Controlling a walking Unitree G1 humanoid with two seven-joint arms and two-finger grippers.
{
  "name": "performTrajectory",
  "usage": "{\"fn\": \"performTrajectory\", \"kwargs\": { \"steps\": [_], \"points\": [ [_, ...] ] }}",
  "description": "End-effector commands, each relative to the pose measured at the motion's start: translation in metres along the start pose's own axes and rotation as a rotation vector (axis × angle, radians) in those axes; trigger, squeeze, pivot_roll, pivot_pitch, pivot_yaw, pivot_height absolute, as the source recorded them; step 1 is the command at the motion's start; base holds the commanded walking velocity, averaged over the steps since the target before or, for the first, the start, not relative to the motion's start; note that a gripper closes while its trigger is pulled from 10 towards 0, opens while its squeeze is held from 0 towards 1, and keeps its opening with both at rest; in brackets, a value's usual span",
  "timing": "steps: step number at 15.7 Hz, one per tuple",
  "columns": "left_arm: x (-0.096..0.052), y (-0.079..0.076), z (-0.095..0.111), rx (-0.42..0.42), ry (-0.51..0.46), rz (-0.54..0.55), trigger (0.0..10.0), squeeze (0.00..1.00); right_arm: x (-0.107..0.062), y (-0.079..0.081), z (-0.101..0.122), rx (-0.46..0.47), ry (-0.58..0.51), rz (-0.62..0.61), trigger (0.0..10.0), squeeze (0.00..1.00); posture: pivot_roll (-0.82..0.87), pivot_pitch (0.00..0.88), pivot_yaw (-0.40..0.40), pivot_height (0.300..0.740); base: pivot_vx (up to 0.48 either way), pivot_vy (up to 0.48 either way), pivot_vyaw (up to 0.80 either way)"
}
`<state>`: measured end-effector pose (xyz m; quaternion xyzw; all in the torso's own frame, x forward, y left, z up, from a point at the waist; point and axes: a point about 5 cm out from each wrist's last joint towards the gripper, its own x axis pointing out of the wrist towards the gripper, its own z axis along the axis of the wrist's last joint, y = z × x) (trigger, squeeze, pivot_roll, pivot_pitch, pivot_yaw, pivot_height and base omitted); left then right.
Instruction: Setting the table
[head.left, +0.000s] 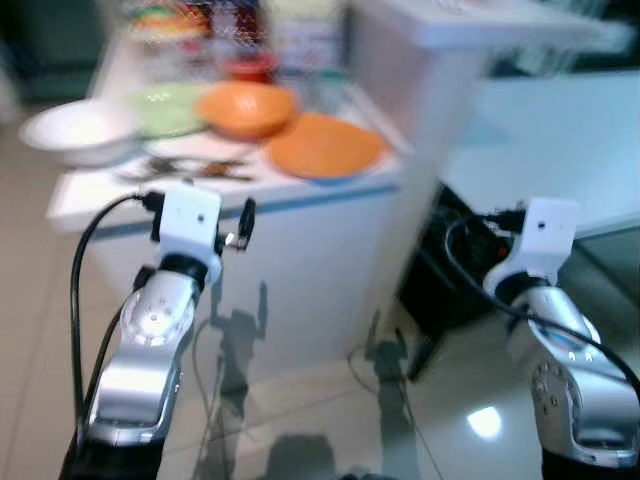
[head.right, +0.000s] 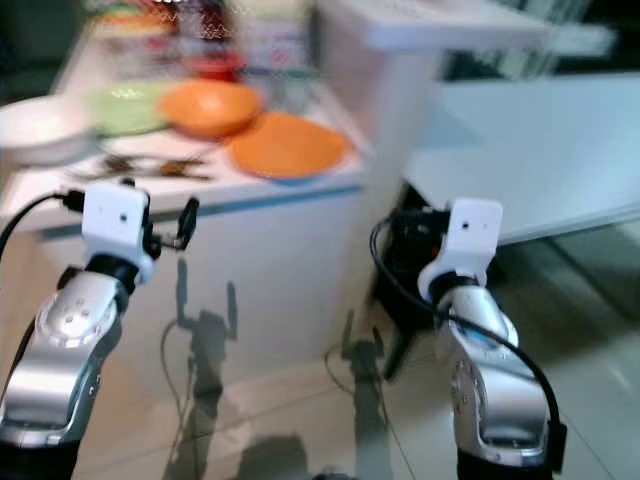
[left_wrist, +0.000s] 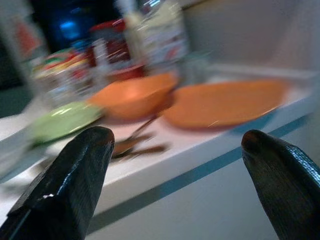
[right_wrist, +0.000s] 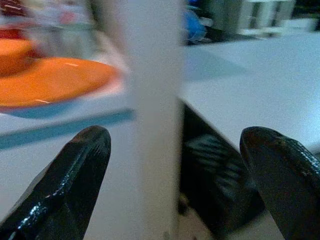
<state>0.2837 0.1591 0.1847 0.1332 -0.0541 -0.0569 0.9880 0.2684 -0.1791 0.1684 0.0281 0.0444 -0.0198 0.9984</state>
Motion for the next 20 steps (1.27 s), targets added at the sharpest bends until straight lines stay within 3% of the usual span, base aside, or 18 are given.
{"fn": "performTrajectory", "kwargs": {
  "steps": [1, 7, 10, 13, 15, 17, 20],
  "points": [
    [0.000, 0.002, -0.001, 0.014, 0.002, 0.006, 10.0, 0.00, 0.000, 0.000, 0.001, 0.002, -0.006, 0.004, 10.0, 0.00, -0.02, 0.000, -0.053, 0.740, 0.000, 0.368, -0.80],
    [0.008, 0.000, -0.002, 0.012, 0.001, -0.052, 10.0, 0.00, -0.004, -0.004, 0.004, 0.017, -0.021, 0.029, 10.0, 0.00, -0.06, 0.000, -0.006, 0.740, 0.000, 0.409, -0.13],
    [0.005, 0.004, -0.005, 0.020, 0.020, -0.007, 10.0, 0.00, -0.003, 0.000, 0.002, -0.006, -0.010, 0.043, 10.0, 0.00, -0.05, 0.000, -0.013, 0.740, 0.000, -0.160, 0.00],
    [0.004, 0.006, -0.007, 0.015, 0.019, 0.027, 10.0, 0.00, 0.001, -0.004, 0.006, -0.100, -0.039, -0.004, 10.0, 0.00, -0.05, 0.000, -0.013, 0.740, 0.000, -0.480, 0.00],
    [0.004, 0.006, -0.005, -0.042, 0.013, 0.056, 10.0, 0.00, 0.003, -0.007, 0.008, -0.148, -0.062, -0.034, 10.0, 0.00, -0.05, 0.000, -0.028, 0.740, 0.000, 0.000, 0.00],
    [0.004, 0.006, -0.003, -0.025, -0.002, 0.070, 10.0, 0.00, 0.003, -0.007, 0.010, -0.227, -0.088, -0.016, 10.0, 0.00, -0.06, 0.000, -0.033, 0.740, 0.000, 0.000, 0.00],
    [0.002, 0.004, 0.000, -0.020, -0.037, 0.034, 10.0, 0.00, 0.003, -0.005, 0.012, -0.175, -0.100, -0.005, 10.0, 0.00, -0.06, 0.000, -0.036, 0.740, 0.000, 0.000, 0.00]
  ]
}}
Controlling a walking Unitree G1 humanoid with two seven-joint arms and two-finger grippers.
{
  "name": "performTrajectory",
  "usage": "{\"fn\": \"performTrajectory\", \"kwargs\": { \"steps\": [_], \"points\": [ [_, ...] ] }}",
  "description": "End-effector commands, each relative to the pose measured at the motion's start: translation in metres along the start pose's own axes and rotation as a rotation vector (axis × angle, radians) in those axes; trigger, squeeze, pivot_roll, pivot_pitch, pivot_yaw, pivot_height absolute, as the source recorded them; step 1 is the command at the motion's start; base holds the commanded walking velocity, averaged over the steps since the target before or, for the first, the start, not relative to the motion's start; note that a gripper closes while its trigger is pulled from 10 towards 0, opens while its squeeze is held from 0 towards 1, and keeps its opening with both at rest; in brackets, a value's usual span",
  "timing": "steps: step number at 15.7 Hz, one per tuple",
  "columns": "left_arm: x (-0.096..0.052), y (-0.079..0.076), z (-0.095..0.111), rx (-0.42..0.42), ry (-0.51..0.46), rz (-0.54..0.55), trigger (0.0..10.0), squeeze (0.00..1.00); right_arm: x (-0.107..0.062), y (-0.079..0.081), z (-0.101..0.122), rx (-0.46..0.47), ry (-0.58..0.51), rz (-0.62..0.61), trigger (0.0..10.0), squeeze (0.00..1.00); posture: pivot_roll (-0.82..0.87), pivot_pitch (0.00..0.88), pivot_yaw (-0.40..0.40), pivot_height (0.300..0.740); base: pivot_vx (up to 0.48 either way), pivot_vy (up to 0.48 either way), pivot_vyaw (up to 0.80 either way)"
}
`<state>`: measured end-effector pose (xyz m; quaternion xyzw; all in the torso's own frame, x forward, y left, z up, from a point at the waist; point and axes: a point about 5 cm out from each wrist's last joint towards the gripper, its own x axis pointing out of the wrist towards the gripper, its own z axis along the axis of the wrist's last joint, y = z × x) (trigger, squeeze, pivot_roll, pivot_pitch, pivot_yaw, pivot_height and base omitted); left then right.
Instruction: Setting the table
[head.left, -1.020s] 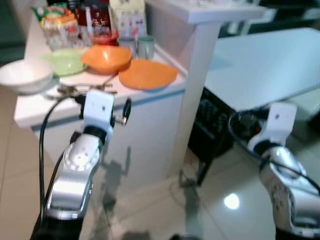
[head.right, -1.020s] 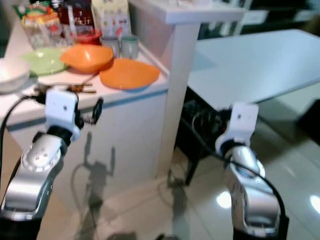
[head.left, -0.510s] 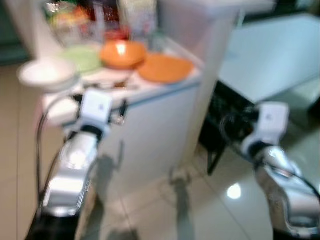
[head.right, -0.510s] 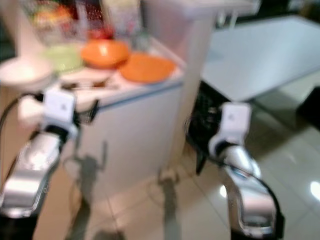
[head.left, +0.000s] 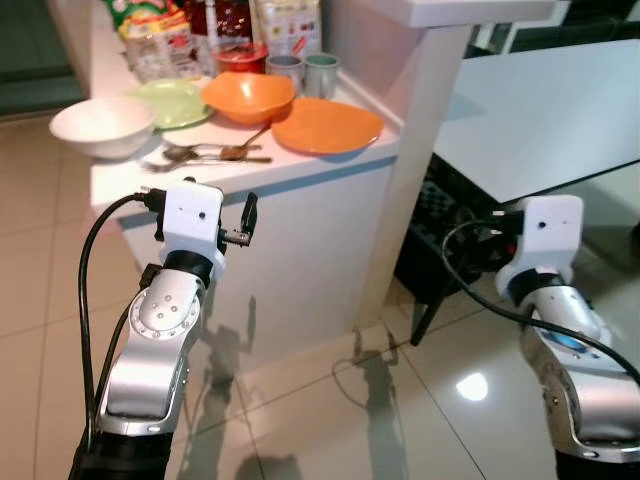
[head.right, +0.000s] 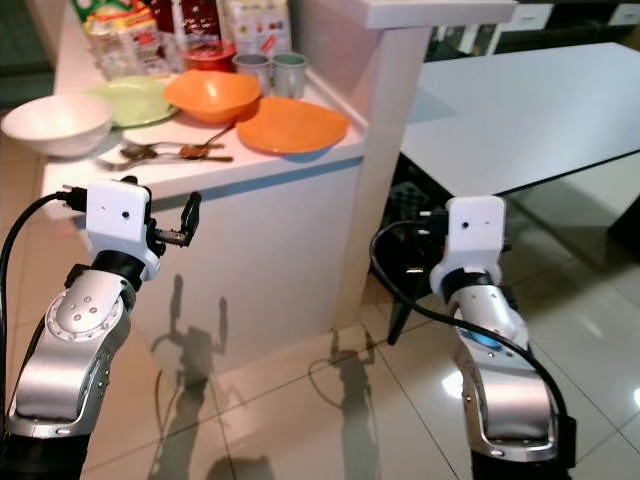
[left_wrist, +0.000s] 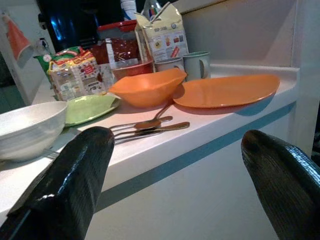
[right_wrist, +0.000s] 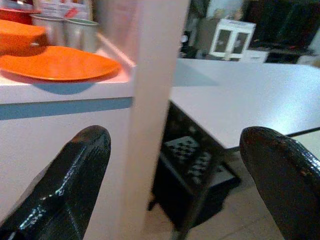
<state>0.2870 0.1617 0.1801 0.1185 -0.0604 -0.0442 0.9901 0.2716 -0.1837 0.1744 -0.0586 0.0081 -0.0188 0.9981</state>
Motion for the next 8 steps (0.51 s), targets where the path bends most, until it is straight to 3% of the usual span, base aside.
{"fn": "performTrajectory", "kwargs": {
  "steps": [1, 4, 5, 8],
  "points": [
    [-0.0020, 0.0016, 0.0089, -0.019, -0.046, -0.008, 10.0, 0.00, 0.0005, -0.0013, 0.0048, 0.042, -0.020, 0.005, 10.0, 0.00, -0.06, 0.000, -0.036, 0.740, 0.000, 0.000, 0.00],
    [-0.0019, 0.0003, 0.0125, -0.014, -0.054, -0.014, 10.0, 0.00, 0.0021, 0.0020, 0.0011, 0.019, 0.000, 0.049, 10.0, 0.00, -0.06, 0.000, -0.043, 0.740, 0.000, 0.000, -0.68],
    [-0.0021, -0.0001, 0.0133, -0.029, -0.058, -0.016, 10.0, 0.00, 0.0025, 0.0025, -0.0002, -0.011, 0.006, 0.049, 10.0, 0.00, -0.06, 0.000, -0.043, 0.740, 0.000, 0.000, 0.00],
    [-0.0034, -0.0004, 0.0130, -0.024, -0.054, -0.020, 10.0, 0.00, 0.0046, 0.0048, 0.0015, 0.013, 0.000, 0.061, 10.0, 0.00, -0.06, 0.000, -0.047, 0.740, 0.251, 0.000, 0.00]
  ]
}}
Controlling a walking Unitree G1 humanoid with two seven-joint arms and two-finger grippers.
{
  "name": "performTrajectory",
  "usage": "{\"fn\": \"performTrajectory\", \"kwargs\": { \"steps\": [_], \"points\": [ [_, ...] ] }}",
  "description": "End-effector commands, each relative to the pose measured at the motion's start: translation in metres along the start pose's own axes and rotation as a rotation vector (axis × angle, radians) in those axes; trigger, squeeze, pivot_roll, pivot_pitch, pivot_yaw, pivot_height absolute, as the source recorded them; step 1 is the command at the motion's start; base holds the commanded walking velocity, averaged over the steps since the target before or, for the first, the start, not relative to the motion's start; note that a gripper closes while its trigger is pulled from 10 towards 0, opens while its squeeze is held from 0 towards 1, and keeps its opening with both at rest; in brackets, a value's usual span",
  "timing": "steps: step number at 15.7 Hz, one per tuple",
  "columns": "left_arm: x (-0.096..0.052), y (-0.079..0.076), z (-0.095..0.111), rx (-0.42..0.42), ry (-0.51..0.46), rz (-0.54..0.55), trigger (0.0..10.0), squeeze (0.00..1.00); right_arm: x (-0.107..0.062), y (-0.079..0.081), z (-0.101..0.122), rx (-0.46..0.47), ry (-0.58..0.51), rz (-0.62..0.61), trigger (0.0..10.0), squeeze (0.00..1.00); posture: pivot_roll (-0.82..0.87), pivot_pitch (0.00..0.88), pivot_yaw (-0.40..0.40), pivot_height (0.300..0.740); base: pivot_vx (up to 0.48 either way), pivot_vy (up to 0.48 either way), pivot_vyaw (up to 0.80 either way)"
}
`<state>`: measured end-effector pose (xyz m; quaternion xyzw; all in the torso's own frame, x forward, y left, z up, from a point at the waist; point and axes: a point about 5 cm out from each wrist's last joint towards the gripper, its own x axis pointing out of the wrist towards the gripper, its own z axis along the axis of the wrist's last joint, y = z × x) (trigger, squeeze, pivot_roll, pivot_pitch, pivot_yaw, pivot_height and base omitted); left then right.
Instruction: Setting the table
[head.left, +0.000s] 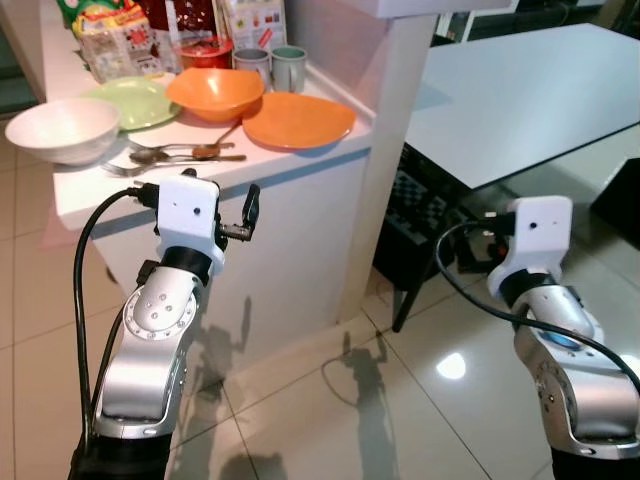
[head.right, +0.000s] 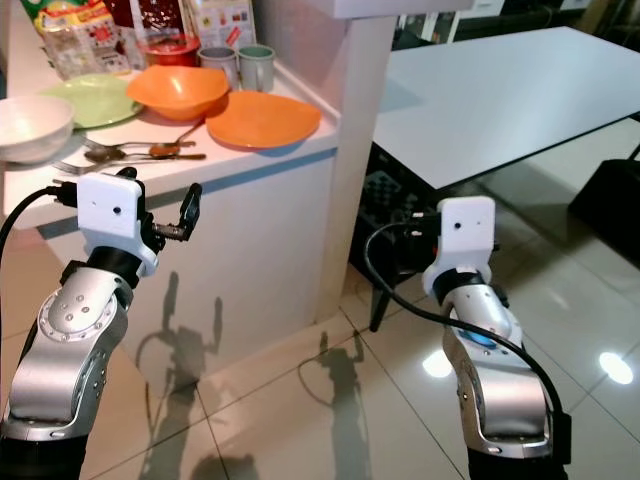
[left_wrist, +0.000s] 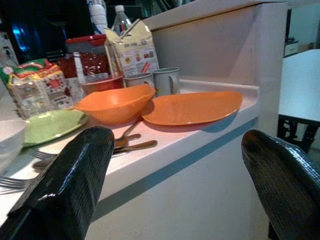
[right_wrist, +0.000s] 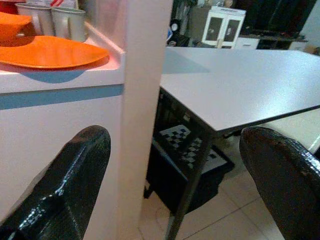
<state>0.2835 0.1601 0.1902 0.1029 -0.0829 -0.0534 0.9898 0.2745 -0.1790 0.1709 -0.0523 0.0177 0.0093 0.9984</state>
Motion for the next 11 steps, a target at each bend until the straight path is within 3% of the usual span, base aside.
{"fn": "performTrajectory", "kwargs": {
  "steps": [1, 3, 7, 11],
  "points": [
    [-0.001, -0.001, 0.003, 0.008, -0.007, -0.011, 10.0, 0.00, 0.002, 0.000, 0.005, 0.003, -0.016, 0.010, 10.0, 0.00, -0.06, 0.000, -0.053, 0.740, 0.259, 0.000, 0.00],
    [-0.004, 0.000, 0.003, -0.002, -0.009, 0.004, 10.0, 0.00, 0.004, 0.003, 0.008, -0.034, -0.019, 0.070, 10.0, 0.00, -0.05, 0.000, -0.072, 0.740, 0.272, 0.000, 0.00],
    [-0.007, -0.003, 0.003, -0.003, -0.009, -0.025, 10.0, 0.00, 0.005, -0.004, 0.007, -0.035, -0.019, 0.029, 10.0, 0.00, -0.04, 0.000, -0.071, 0.740, 0.369, 0.000, 0.74],
    [-0.006, -0.004, 0.004, -0.001, -0.010, -0.038, 10.0, 0.00, 0.001, -0.007, 0.004, -0.008, -0.017, 0.006, 10.0, 0.00, -0.04, 0.000, -0.071, 0.740, 0.386, 0.000, 0.00]
  ]
}}
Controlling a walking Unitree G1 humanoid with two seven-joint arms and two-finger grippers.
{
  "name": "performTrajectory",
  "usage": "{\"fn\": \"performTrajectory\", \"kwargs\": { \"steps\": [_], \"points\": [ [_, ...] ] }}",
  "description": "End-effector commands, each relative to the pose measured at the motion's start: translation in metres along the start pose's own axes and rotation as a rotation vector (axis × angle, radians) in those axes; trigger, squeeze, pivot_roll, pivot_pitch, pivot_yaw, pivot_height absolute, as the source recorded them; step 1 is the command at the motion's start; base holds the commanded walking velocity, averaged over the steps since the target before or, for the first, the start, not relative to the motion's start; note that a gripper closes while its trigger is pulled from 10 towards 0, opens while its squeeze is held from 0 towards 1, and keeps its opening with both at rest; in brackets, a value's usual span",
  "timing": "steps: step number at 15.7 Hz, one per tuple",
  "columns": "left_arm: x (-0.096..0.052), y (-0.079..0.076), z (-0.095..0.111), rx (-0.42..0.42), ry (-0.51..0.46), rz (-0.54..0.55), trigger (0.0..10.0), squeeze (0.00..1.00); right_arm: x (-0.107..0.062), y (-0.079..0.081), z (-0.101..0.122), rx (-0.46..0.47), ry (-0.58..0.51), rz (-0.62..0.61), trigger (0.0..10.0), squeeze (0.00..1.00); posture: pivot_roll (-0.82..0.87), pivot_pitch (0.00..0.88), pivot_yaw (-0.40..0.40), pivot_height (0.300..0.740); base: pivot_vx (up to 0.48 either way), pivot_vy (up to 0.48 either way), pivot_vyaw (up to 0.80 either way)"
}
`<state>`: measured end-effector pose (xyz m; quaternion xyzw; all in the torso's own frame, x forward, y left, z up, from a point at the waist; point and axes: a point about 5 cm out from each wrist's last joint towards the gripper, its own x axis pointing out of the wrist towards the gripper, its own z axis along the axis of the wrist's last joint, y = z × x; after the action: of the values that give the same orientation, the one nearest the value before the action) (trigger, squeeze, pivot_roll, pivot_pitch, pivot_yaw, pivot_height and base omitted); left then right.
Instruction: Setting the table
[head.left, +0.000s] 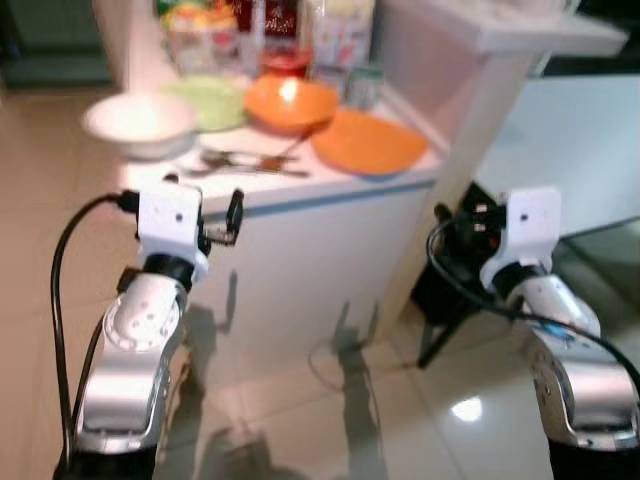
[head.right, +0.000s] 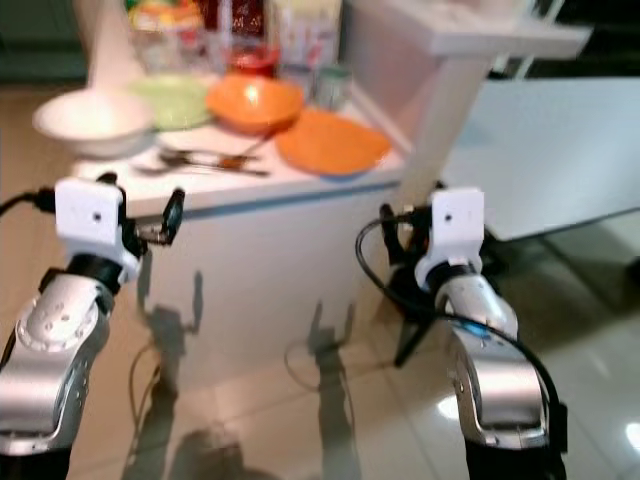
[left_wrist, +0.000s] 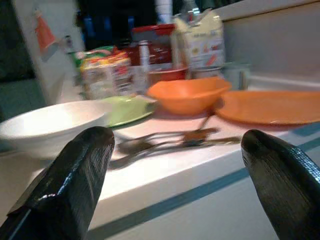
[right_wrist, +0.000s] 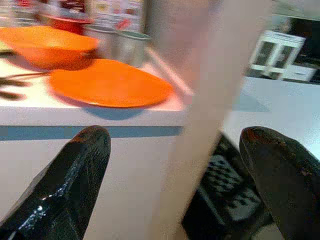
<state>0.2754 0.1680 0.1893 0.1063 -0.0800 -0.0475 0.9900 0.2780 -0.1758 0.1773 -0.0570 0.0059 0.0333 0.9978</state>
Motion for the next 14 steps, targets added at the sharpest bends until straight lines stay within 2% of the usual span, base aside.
{"fn": "performTrajectory", "kwargs": {
  "steps": [1, 3, 6, 7, 10, 12, 13, 14],
  "points": [
    [0.003, -0.013, 0.005, -0.009, -0.020, -0.064, 10.0, 0.00, -0.005, -0.010, -0.005, 0.003, 0.013, -0.043, 10.0, 0.00, -0.04, 0.000, -0.055, 0.740, 0.382, 0.000, 0.00],
    [0.004, -0.017, 0.007, -0.011, -0.028, -0.088, 10.0, 0.00, -0.009, -0.010, -0.008, 0.042, 0.023, -0.061, 10.0, 0.00, -0.05, 0.000, -0.044, 0.740, 0.384, 0.000, -0.28],
    [0.006, -0.022, 0.008, -0.017, -0.033, -0.109, 10.0, 0.00, -0.010, -0.014, -0.007, 0.039, 0.017, -0.071, 10.0, 0.00, -0.05, 0.000, -0.043, 0.740, 0.385, 0.000, -0.80],
    [0.006, -0.023, 0.008, -0.014, -0.034, -0.112, 10.0, 0.00, -0.010, -0.019, -0.008, 0.022, 0.021, -0.095, 10.0, 0.00, -0.05, 0.000, -0.045, 0.740, 0.382, 0.000, 0.00],
    [0.004, -0.023, 0.007, -0.009, -0.031, -0.115, 10.0, 0.00, -0.011, -0.028, -0.010, 0.051, 0.043, -0.127, 10.0, 0.00, -0.05, 0.000, -0.050, 0.740, 0.384, 0.000, 0.00],
    [0.003, -0.021, 0.006, -0.007, -0.029, -0.108, 10.0, 0.00, -0.012, -0.027, -0.010, 0.071, 0.044, -0.103, 10.0, 0.00, -0.04, 0.000, -0.052, 0.740, 0.386, 0.000, 0.00],
    [0.002, -0.020, 0.005, -0.004, -0.026, -0.104, 10.0, 0.00, -0.012, -0.020, -0.007, 0.129, 0.024, -0.037, 10.0, 0.00, -0.04, 0.000, -0.054, 0.740, 0.382, 0.000, 0.00],
    [0.000, -0.019, 0.004, 0.000, -0.024, -0.103, 10.0, 0.00, -0.013, -0.012, -0.004, 0.147, 0.013, 0.022, 10.0, 0.00, -0.04, 0.000, -0.056, 0.740, 0.382, 0.000, 0.00]
  ]
}}
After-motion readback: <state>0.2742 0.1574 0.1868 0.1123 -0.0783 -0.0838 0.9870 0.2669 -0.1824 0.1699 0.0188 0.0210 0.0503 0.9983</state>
